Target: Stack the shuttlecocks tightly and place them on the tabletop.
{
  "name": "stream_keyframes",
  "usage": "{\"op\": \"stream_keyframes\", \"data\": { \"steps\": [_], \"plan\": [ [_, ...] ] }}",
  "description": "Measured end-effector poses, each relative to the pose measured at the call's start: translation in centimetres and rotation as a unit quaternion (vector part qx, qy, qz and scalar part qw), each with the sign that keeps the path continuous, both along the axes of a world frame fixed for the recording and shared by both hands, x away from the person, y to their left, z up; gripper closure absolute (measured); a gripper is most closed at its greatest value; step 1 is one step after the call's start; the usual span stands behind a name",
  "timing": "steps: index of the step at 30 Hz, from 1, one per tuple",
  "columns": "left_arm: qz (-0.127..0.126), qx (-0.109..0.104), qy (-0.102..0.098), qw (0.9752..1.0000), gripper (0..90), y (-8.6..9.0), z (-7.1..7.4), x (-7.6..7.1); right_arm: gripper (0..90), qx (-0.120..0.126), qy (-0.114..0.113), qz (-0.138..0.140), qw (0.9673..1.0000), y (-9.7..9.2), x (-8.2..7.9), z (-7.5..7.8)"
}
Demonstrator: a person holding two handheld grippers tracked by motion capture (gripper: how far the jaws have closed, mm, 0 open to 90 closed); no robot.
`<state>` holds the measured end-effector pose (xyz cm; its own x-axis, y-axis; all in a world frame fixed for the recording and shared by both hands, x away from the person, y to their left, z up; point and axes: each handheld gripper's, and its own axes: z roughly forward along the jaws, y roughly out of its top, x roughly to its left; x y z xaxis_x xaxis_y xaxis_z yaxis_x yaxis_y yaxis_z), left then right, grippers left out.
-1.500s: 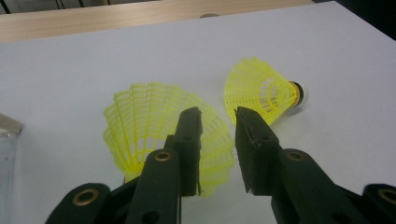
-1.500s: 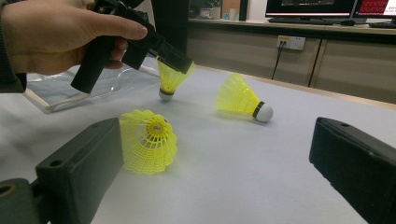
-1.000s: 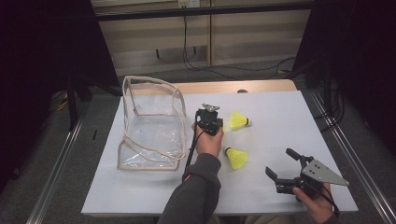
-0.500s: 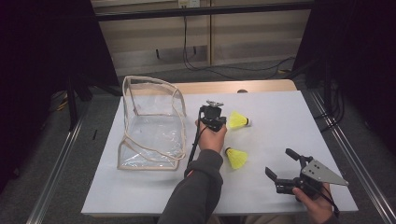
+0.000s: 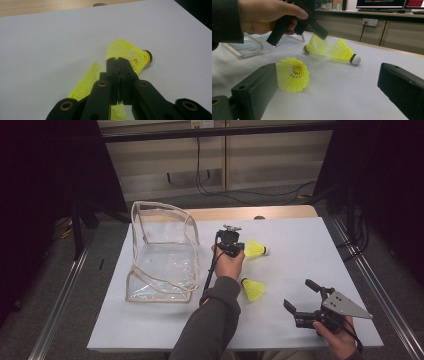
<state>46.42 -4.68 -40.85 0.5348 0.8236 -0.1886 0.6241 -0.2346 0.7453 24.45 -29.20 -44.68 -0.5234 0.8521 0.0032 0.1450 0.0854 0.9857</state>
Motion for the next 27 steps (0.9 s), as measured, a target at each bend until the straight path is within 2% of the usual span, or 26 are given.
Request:
{"op": "stream_keyframes", "data": {
  "steps": [17, 27],
  "plan": [
    [-0.007, -0.001, 0.004, 1.0000, 87.6, 0.25, -0.16, 0.54, 2.3, -0.001, 0.002, 0.002, 1.0000, 0.09, 0.02, -0.10],
    [0.002, 0.005, 0.004, 1.0000, 87.6, 0.53, -0.29, 0.73, 2.3, 0.000, 0.005, 0.003, 1.0000, 0.15, 0.02, -0.13]
  ]
}}
